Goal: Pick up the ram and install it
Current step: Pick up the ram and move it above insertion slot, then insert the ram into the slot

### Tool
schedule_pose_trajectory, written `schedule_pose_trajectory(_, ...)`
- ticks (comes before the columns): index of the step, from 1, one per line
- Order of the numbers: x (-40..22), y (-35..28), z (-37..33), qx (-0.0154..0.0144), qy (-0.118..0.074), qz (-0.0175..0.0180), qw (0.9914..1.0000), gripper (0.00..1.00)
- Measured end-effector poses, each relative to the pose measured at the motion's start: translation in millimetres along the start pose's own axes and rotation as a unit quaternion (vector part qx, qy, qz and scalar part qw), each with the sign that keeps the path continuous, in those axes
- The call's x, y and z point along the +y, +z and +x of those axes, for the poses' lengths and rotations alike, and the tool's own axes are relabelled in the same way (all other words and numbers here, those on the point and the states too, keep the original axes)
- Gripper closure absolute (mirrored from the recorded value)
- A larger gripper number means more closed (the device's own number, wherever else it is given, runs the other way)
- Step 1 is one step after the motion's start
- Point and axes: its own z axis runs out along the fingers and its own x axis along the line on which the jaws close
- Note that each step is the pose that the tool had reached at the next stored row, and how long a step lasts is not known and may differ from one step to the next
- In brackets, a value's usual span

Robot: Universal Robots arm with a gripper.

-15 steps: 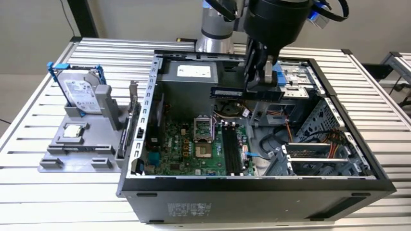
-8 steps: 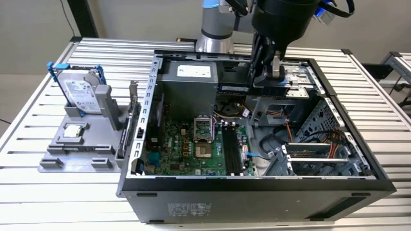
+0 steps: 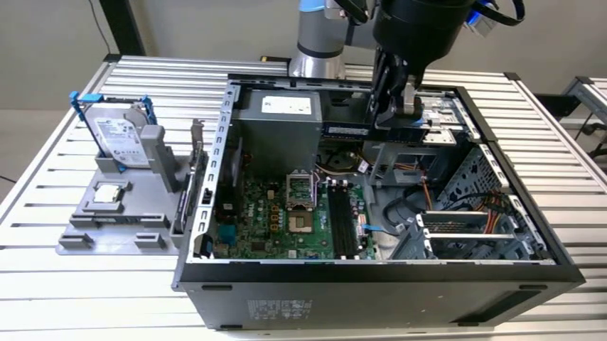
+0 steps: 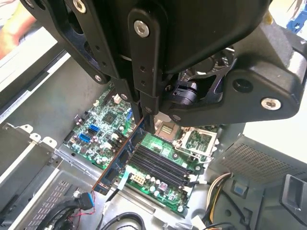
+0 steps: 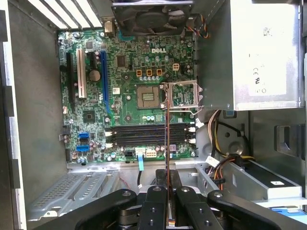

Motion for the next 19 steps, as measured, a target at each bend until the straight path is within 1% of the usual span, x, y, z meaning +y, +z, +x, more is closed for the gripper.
schedule_pose_trajectory(7, -0.1, 0.0, 0.0, 0.0000, 0.001, 0.0000, 1.00000, 1.00)
schedule_pose_trajectory(9, -0.1, 0.0, 0.0, -0.0001, 0.010, 0.0003, 0.99995, 1.00)
schedule_pose_trajectory(11, -0.2, 0.0, 0.0, -0.0003, 0.024, 0.0007, 0.99972, 1.00)
schedule_pose_trajectory(13, -0.1, 0.0, 0.0, -0.0005, 0.040, 0.0012, 0.99920, 1.00)
schedule_pose_trajectory(15, -0.1, 0.0, 0.0, -0.0007, 0.057, 0.0016, 0.99839, 1.00)
schedule_pose_trajectory(17, -0.1, 0.0, 0.0, -0.0009, 0.073, 0.0021, 0.99730, 1.00)
schedule_pose_trajectory(19, -0.1, 0.0, 0.0, -0.0011, 0.090, 0.0026, 0.99590, 1.00)
